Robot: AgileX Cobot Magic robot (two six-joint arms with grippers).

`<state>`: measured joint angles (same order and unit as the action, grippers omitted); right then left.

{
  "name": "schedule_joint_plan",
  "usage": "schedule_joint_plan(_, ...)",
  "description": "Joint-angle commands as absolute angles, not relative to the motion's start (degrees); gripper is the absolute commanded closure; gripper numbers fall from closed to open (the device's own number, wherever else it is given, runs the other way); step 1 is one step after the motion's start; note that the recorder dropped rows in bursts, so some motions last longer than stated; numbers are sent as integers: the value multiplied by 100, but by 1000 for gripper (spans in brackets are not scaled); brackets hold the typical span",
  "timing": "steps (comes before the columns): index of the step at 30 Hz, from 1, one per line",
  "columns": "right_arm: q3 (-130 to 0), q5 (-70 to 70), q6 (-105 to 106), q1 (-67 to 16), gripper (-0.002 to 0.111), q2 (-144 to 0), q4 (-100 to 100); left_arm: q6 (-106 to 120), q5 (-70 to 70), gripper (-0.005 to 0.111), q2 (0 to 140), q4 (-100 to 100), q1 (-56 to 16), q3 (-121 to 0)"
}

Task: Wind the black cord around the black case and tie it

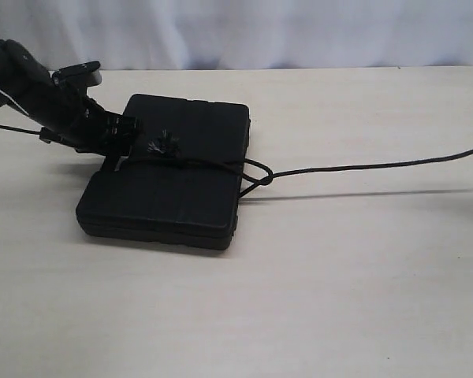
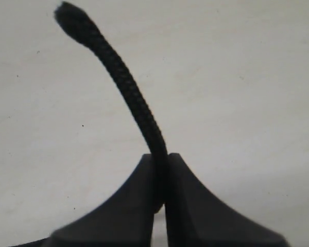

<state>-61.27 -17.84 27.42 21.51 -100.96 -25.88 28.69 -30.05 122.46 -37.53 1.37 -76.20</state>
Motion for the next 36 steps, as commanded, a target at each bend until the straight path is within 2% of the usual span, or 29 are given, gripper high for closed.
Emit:
schedule_joint_plan(1,-6095,-1845,2868,2186,93,-10198,-2531,3014,-3115,107,12203,-3659,134,-7565)
schedule_joint_plan(7,-6095,-2439,2575,2186,53,-10184,-1027,3014,-3117,107,12203,-3659,134,-7565)
schedule_joint_plan(9,-6205,-2777,2165,2186,47,-10129,-379,3014,-3116,107,12203,-3672,134,-7565)
schedule_joint_plan(14,-6717,-3967,765,2186,47,-9804,1080,3014,-3106,107,12203,-3789,134,-7565)
schedule_joint_plan(16,-6851,-4232,830,2186,47,-9637,907,3014,-3094,107,12203,-3838,134,-7565)
schedule_joint_plan(19,-6840,-4242,2015,1922,48,-9388,0,3014,-3040,107,12203,-3815,134,-7565)
schedule_joint_plan(22,-6840,-4252,2885,1263,51,-9263,-474,3014,-3089,107,12203,-3825,134,-7565)
schedule_joint_plan(31,-6840,-4252,3395,-981,52,-9457,540,3014,-3193,107,12203,-3827,134,-7565)
schedule_joint_plan(36,-6828,-4153,4741,-1805,54,-9754,550,3014,-3208,107,12203,-3815,134,-7565)
